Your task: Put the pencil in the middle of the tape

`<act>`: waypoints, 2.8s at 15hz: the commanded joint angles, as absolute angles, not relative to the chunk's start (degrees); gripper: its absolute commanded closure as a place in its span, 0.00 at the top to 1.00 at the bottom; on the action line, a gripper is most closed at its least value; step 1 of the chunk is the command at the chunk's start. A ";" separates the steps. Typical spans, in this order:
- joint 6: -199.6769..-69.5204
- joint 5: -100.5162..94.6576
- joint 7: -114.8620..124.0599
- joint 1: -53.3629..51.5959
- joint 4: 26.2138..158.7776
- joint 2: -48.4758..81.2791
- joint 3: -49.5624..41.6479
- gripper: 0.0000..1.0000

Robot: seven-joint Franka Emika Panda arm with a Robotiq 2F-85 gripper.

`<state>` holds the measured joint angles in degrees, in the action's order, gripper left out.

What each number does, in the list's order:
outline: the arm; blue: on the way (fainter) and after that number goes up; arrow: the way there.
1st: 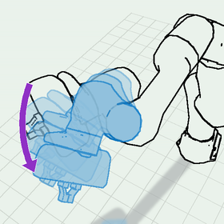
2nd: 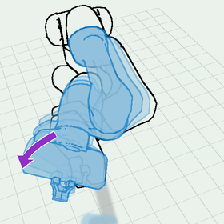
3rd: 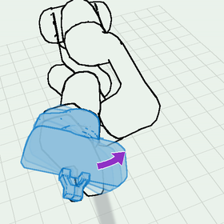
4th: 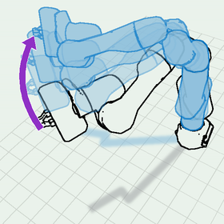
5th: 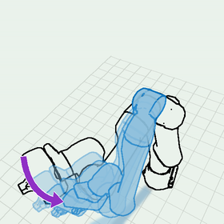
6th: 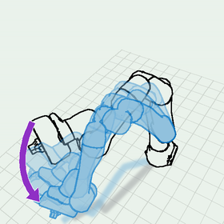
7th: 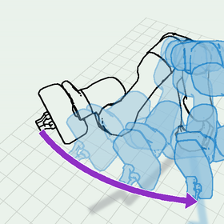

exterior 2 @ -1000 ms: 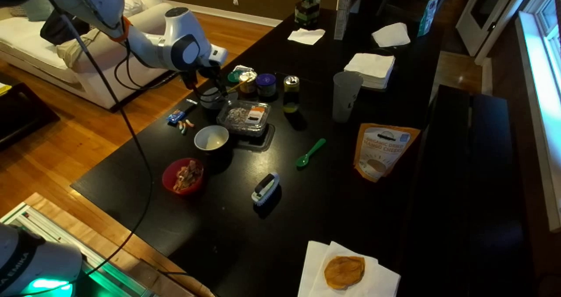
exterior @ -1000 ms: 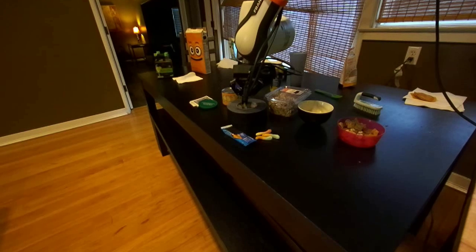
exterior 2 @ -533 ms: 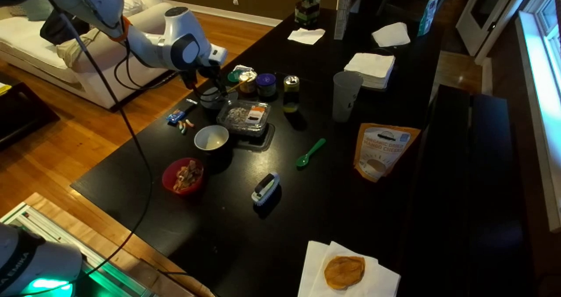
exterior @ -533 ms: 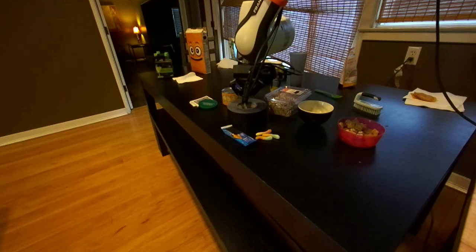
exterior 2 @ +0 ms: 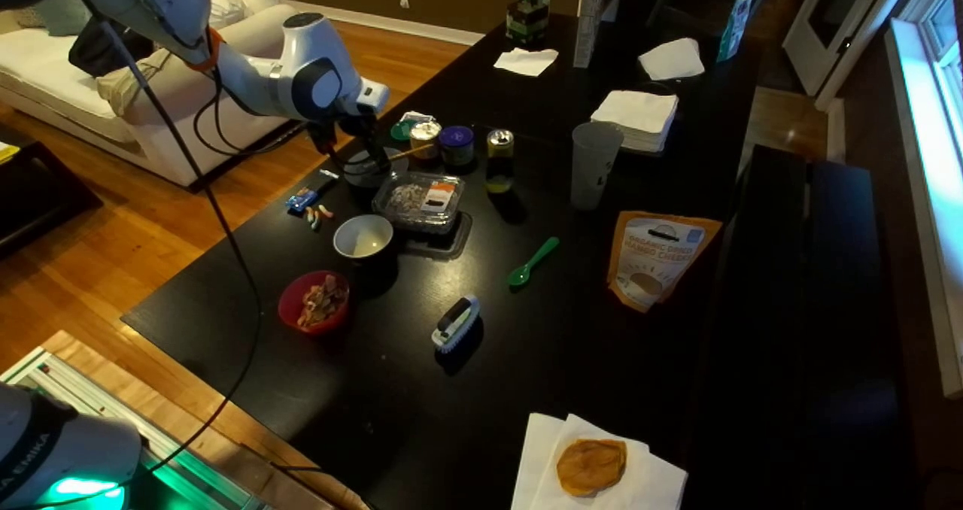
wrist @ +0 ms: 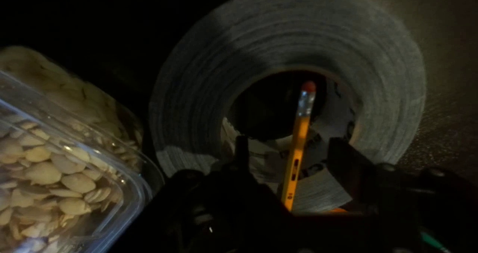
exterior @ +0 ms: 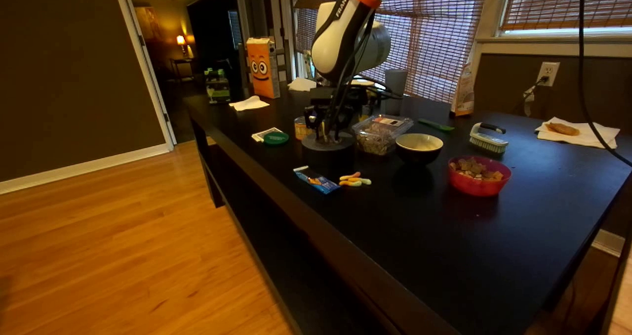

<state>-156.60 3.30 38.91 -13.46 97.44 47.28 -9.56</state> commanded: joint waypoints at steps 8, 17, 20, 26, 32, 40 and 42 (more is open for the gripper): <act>-154.88 3.06 39.01 -14.37 97.34 44.12 -10.04 1.00; -148.71 0.14 40.77 -14.73 85.56 49.10 -12.55 0.83; -147.02 -0.24 40.69 -14.24 82.70 51.23 -12.91 0.75; -144.73 -0.35 40.48 -13.87 78.00 55.31 -12.93 0.52; -144.21 -0.28 40.30 -13.43 75.53 57.06 -13.13 0.46; -143.11 -0.48 41.74 -13.49 75.40 57.25 -14.11 0.48; -143.12 -0.47 42.17 -13.33 75.23 57.57 -14.32 0.41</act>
